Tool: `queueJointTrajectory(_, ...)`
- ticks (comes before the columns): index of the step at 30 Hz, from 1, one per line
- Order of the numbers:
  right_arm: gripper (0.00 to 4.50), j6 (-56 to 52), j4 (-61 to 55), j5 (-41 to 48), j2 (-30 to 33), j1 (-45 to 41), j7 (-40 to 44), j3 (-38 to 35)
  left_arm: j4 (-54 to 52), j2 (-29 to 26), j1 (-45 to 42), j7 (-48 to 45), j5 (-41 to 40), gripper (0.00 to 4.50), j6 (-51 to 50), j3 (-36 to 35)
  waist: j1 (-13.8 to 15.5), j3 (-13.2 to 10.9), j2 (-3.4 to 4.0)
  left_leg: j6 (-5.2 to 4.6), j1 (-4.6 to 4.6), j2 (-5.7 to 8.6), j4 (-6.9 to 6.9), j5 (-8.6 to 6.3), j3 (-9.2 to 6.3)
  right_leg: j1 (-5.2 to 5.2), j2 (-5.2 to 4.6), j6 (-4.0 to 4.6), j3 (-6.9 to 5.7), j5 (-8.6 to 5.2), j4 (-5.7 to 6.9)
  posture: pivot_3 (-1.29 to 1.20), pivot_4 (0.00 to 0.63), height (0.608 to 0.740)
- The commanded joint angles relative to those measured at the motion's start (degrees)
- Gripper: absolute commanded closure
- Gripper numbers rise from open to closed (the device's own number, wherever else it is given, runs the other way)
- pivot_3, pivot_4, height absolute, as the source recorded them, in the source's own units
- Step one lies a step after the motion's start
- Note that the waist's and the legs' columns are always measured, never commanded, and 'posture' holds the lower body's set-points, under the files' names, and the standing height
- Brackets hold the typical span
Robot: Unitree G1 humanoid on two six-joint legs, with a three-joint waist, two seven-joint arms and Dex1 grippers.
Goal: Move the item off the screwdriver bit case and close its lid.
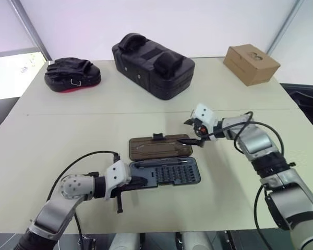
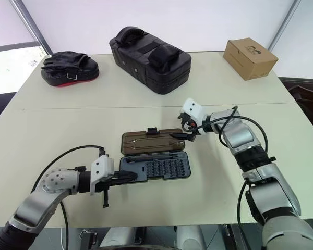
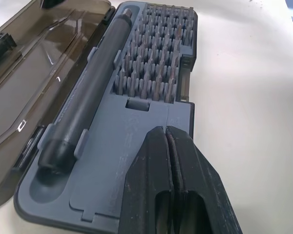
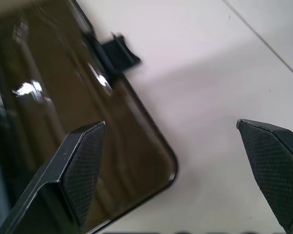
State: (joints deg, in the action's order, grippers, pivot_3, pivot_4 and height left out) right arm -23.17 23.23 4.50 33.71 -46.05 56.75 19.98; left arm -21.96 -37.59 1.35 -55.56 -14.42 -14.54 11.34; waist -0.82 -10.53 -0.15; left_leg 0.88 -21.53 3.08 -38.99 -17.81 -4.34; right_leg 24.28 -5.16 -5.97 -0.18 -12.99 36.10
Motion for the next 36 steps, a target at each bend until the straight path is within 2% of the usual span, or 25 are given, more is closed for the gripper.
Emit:
queueJointTrajectory(1,0.00,3.0,4.0,-3.9,-0.9,-3.6,1.0,1.3,0.7,-0.7,1.0,0.7,1.6,4.45,-1.6,1.6,0.0,0.0,0.00,0.00,0.00,0.00,0.02,0.00,0.00,0.00,0.00,0.00,0.00,0.00,0.00,0.00,0.150,0.740)
queueJointTrajectory(3,0.00,3.7,6.7,-5.8,-1.4,-4.8,1.4,2.2,0.7,-0.8,0.9,1.0,1.6,4.45,-1.7,1.5,0.0,0.0,0.03,0.00,0.00,0.00,0.02,0.00,0.00,0.00,0.00,0.00,0.00,0.00,0.00,0.00,0.150,0.740)
queueJointTrajectory(6,0.84,2.4,10.3,-8.1,-1.0,-6.2,0.9,2.3,0.5,-0.8,0.9,1.7,1.8,4.50,-1.5,1.2,0.0,0.0,0.03,0.00,0.02,0.00,0.02,0.00,0.00,-0.01,0.00,0.00,0.00,0.01,0.00,0.00,0.150,0.740)
queueJointTrajectory(13,4.24,1.5,7.9,-8.4,0.4,-3.9,4.8,2.6,0.8,-0.5,0.6,3.1,1.3,4.50,-1.6,0.8,0.0,0.1,0.09,0.05,0.20,0.00,-0.03,0.04,-0.01,-0.22,0.01,0.10,0.00,0.05,0.00,0.00,0.150,0.740)
queueJointTrajectory(14,4.48,1.3,7.5,-8.3,0.4,-3.6,5.3,2.5,0.7,-0.5,0.5,3.2,1.2,4.50,-1.7,0.8,0.0,0.1,0.09,0.05,0.22,0.00,-0.05,0.04,-0.01,-0.25,0.02,0.10,0.00,0.05,0.00,0.00,0.150,0.740)
queueJointTrajectory(21,4.48,1.6,4.6,-8.0,0.5,-1.5,6.6,1.4,0.1,-0.3,0.7,3.7,0.5,4.50,-2.8,0.5,0.0,0.2,0.12,0.05,0.31,-0.03,-0.02,0.03,-0.09,-0.35,0.09,0.10,-0.01,0.05,-0.01,0.00,0.150,0.740)
queueJointTrajectory(26,4.48,7.9,2.9,-7.7,0.9,-0.6,6.5,-0.6,0.3,0.1,0.8,4.0,0.1,4.50,-3.1,0.5,0.0,0.2,0.12,0.05,0.29,-0.03,-0.01,0.03,-0.11,-0.33,0.09,0.10,-0.01,0.05,-0.02,0.00,0.150,0.740)
queueJointTrajectory(31,4.48,13.9,-2.3,-6.7,2.2,1.1,5.1,-4.3,1.6,1.3,0.3,4.3,-0.6,4.50,-3.3,0.1,0.0,0.2,0.13,0.05,0.22,-0.02,-0.01,0.03,-0.10,-0.27,0.08,0.09,-0.01,0.05,-0.04,0.00,0.150,0.740)
queueJointTrajectory(36,4.48,12.6,-9.2,-6.0,3.8,4.0,5.0,-6.9,2.4,1.7,-0.2,4.2,-1.2,4.50,-3.2,-0.2,0.0,0.2,0.14,0.05,0.21,-0.03,-0.01,0.03,-0.10,-0.25,0.08,0.09,-0.01,0.05,-0.03,0.00,0.150,0.740)
